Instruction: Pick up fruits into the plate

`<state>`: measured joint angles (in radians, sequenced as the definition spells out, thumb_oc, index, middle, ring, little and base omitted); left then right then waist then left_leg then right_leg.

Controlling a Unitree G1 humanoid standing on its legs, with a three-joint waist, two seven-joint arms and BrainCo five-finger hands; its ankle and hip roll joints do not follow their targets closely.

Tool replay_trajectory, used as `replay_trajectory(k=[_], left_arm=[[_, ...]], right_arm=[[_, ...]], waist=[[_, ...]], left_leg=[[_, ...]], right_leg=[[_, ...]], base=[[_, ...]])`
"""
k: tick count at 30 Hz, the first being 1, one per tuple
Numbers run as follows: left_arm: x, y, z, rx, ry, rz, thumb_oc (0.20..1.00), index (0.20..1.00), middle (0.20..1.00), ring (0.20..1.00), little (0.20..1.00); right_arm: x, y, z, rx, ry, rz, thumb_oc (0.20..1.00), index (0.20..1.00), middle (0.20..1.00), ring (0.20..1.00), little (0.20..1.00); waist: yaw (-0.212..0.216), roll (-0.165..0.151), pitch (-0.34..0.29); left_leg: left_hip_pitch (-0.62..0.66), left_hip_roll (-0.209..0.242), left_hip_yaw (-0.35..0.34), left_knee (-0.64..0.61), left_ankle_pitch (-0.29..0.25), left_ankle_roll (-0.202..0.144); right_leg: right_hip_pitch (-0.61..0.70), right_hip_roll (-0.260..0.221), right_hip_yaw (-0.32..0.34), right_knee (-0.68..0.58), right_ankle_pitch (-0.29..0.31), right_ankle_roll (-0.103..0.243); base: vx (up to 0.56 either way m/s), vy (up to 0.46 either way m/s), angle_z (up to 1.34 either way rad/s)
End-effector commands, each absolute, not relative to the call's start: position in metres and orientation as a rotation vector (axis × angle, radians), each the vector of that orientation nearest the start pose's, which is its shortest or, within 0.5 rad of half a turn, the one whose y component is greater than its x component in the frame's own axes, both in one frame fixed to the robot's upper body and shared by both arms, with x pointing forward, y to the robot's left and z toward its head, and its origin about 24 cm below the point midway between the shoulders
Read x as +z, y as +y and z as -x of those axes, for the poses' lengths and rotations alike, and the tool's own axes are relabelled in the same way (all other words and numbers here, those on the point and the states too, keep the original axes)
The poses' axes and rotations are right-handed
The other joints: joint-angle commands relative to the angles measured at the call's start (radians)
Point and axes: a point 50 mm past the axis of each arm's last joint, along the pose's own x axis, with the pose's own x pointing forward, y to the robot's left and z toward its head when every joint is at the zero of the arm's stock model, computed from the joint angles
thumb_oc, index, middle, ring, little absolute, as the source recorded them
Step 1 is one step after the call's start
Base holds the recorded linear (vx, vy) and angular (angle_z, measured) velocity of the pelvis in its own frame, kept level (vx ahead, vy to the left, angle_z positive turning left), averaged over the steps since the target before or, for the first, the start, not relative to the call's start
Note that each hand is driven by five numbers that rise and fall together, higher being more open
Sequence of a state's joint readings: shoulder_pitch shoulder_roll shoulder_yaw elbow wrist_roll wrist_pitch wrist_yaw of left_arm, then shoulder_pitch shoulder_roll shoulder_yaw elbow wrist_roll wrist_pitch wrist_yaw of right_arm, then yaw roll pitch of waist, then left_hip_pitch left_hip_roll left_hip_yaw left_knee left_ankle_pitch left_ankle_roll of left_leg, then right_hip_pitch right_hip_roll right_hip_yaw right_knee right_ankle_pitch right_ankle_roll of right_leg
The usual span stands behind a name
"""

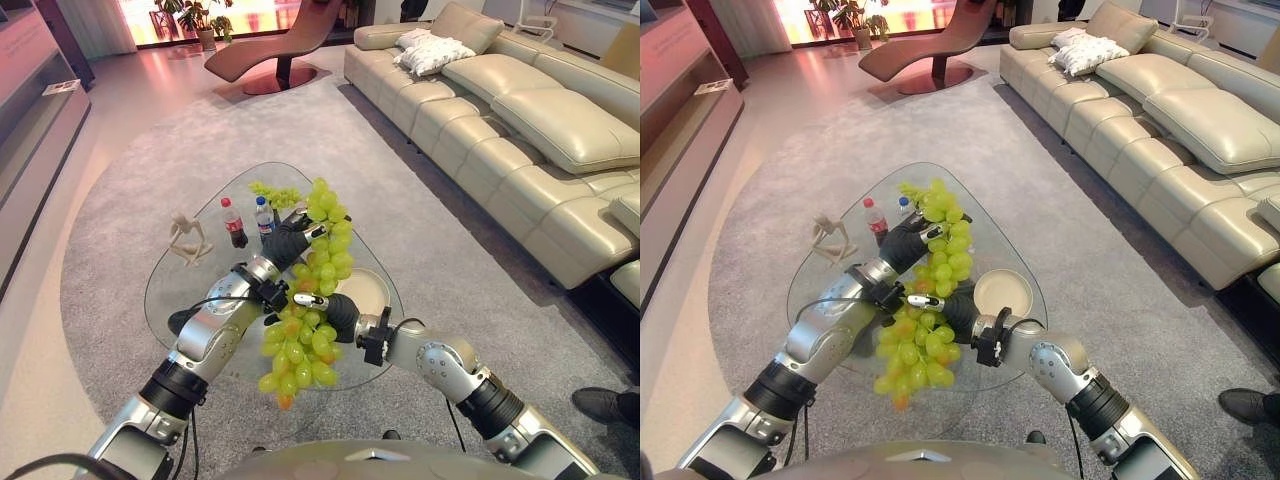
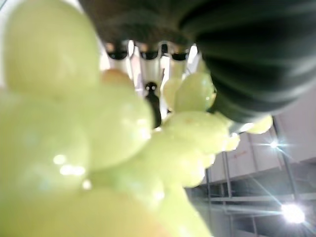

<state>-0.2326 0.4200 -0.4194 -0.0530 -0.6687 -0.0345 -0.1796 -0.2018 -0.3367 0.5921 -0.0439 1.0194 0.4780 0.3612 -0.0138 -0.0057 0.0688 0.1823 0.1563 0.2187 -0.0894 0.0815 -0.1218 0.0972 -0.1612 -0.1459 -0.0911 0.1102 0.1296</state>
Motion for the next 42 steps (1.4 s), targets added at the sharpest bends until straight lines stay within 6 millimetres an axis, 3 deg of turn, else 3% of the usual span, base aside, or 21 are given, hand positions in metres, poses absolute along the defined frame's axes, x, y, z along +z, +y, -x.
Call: replay_trajectory(k=[1, 11, 15, 17, 23, 30, 36, 42], left_arm=[[0.124, 0.093, -0.296, -0.638, -0.216, 0.206, 0.200, 0.200, 0.200, 0.200, 0.200], [0.116, 0.114, -0.297, -0.551, -0.190, 0.209, 0.200, 0.200, 0.200, 0.200, 0.200], [0.114, 0.122, -0.294, -0.561, -0.173, 0.298, 0.200, 0.200, 0.200, 0.200, 0.200], [0.112, 0.124, -0.290, -0.591, -0.166, 0.346, 1.000, 1.000, 1.000, 1.000, 1.000], [0.108, 0.136, -0.284, -0.618, -0.159, 0.345, 1.000, 1.000, 1.000, 1.000, 1.000], [0.094, 0.164, -0.275, -0.631, -0.121, 0.361, 1.000, 1.000, 1.000, 1.000, 1.000], [0.062, 0.180, -0.262, -0.642, 0.006, 0.364, 1.000, 1.000, 1.000, 1.000, 1.000], [0.011, 0.203, -0.246, -0.493, 0.214, 0.348, 1.000, 1.000, 1.000, 1.000, 1.000]], right_arm=[[0.094, 0.000, -0.215, 1.293, 0.311, -0.697, 0.200, 0.200, 0.200, 0.200, 0.200], [0.094, -0.013, -0.222, 1.224, 0.269, -0.716, 0.200, 0.200, 0.200, 0.200, 0.200], [0.093, -0.021, -0.224, 1.210, 0.250, -0.720, 0.200, 0.200, 0.200, 0.200, 0.200], [0.093, -0.025, -0.224, 1.198, 0.238, -0.716, 0.200, 0.200, 0.200, 0.200, 0.200], [0.095, -0.039, -0.230, 1.145, 0.192, -0.711, 0.200, 0.200, 0.200, 0.200, 0.200], [0.100, -0.070, -0.243, 1.026, 0.093, -0.716, 0.200, 0.200, 0.200, 0.200, 0.200], [0.095, -0.100, -0.256, 0.870, 0.042, -0.685, 0.200, 0.200, 0.200, 0.200, 0.200], [0.085, -0.134, -0.272, 0.678, 0.040, -0.604, 0.200, 0.200, 0.200, 0.200, 0.200]], waist=[[-0.010, -0.003, 0.028], [-0.001, 0.001, 0.037], [0.006, 0.001, 0.039], [0.010, 0.001, 0.040], [0.017, 0.005, 0.047], [0.028, 0.007, 0.054], [0.033, 0.014, 0.067], [0.039, 0.022, 0.098]], left_leg=[[-0.016, -0.029, -0.004, 0.050, -0.107, 0.039], [-0.018, -0.030, -0.006, 0.046, -0.105, 0.037], [-0.022, -0.029, -0.007, 0.045, -0.102, 0.036], [-0.024, -0.029, -0.008, 0.045, -0.101, 0.034], [-0.028, -0.032, -0.011, 0.042, -0.100, 0.034], [-0.033, -0.036, -0.016, 0.041, -0.102, 0.037], [-0.045, -0.038, -0.022, 0.048, -0.107, 0.038], [-0.071, -0.045, -0.036, 0.057, -0.109, 0.044]], right_leg=[[0.065, -0.013, -0.118, 0.074, -0.124, 0.000], [0.070, -0.016, -0.133, 0.072, -0.127, -0.001], [0.071, -0.020, -0.146, 0.070, -0.124, 0.000], [0.071, -0.024, -0.153, 0.067, -0.121, 0.000], [0.068, -0.027, -0.160, 0.069, -0.120, 0.001], [0.069, -0.031, -0.169, 0.070, -0.125, 0.000], [0.057, -0.033, -0.169, 0.078, -0.129, -0.001], [0.033, -0.030, -0.164, 0.091, -0.138, -0.006]], base=[[0.00, 0.000, 0.00], [0.00, 0.000, 0.00], [0.00, 0.000, 0.00], [0.00, 0.000, 0.00], [0.00, 0.000, 0.00], [0.02, 0.012, 0.07], [0.01, 0.011, 0.03], [0.00, 0.017, 0.02]])
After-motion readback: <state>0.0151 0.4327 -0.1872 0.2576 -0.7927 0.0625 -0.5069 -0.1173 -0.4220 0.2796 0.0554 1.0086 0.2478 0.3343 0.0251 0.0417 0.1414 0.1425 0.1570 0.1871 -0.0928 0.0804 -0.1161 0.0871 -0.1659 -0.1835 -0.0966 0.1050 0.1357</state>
